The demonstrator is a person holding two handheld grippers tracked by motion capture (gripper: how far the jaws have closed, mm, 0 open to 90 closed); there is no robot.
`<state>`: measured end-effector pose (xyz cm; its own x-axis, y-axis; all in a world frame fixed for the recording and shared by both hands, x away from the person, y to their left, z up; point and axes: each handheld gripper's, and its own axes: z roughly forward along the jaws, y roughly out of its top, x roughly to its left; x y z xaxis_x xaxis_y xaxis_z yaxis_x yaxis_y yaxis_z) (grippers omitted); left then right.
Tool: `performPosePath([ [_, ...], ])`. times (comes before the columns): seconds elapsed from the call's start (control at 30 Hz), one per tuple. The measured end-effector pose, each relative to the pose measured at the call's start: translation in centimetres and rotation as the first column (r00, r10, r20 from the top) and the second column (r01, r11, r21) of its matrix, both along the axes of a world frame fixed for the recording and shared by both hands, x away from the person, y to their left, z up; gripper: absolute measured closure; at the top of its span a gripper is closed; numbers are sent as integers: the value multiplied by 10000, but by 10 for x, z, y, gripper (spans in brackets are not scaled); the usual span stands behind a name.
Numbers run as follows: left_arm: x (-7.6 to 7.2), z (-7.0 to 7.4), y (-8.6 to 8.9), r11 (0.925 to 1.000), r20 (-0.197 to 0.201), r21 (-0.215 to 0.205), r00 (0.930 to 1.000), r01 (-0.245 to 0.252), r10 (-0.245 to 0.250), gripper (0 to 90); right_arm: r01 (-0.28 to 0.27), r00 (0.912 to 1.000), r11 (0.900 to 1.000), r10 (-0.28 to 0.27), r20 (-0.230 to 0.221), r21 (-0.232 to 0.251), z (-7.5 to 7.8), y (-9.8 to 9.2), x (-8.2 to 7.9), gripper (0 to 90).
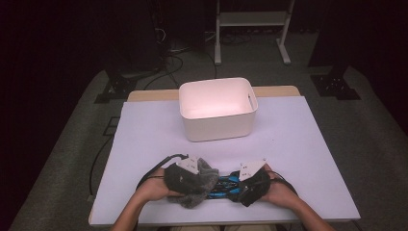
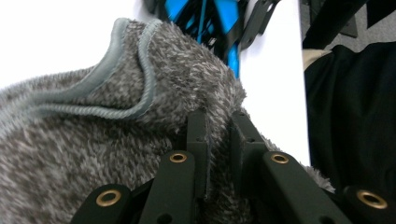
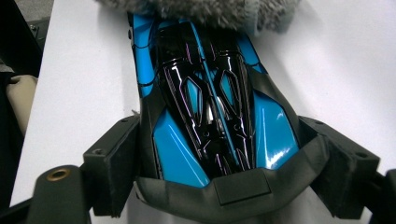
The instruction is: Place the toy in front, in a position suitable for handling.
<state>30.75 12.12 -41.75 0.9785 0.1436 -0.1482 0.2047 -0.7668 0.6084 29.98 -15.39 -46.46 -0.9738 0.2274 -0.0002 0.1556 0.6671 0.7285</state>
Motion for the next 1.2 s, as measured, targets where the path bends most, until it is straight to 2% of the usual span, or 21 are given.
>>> performPosePath([
  [0.17, 6, -4, 18, 9981, -77, 108, 9981, -611, 612, 799, -55, 10000, 10000, 55, 14, 33, 0, 0, 1, 182],
  [0.3, 8, -3, 18, 9977, -138, -60, 9976, -676, 676, 798, -30, 10000, 10000, 30, 29, 21, 0, 0, 0, 182],
  [0.43, 8, 2, 2, 9993, -96, -205, 9995, -309, 307, 798, 46, 10000, 10000, -46, -33, 13, 0, 0, 0, 182],
  [0.5, 10, 6, -10, 9999, 3, -149, 10000, -57, 57, 798, 59, 10000, 10000, -59, -34, 34, 0, 0, 0, 182],
  [0.67, 13, 10, -41, 9985, 56, -320, 9990, 454, -453, 797, 123, 9999, 9999, -123, -63, 49, 0, 0, -1, 181],
  [0.73, 13, 10, -47, 9979, 106, -194, 9981, 617, -615, 797, 139, 9999, 9999, -138, -96, 53, 0, 0, -1, 180],
  [0.8, 14, 10, -45, 9982, 61, -236, 9985, 553, -552, 798, 154, 9998, 9999, -153, -94, 52, 0, 0, -1, 178],
  [0.97, 14, 6, -33, 9993, -198, -309, 9995, 223, -229, 797, 164, 9998, 9992, -168, -104, -356, 3, 3, -1, 172],
  [1.03, 14, 5, -28, 9992, -186, -371, 9997, 150, -157, 796, 124, 9998, 9984, -132, -135, -545, 5, 1, -1, 167],
  [1.2, 13, 3, -26, 9988, -227, -490, 9997, 67, -78, 795, 291, 9991, 9981, -307, -295, -545, 12, -7, -1, 168],
])
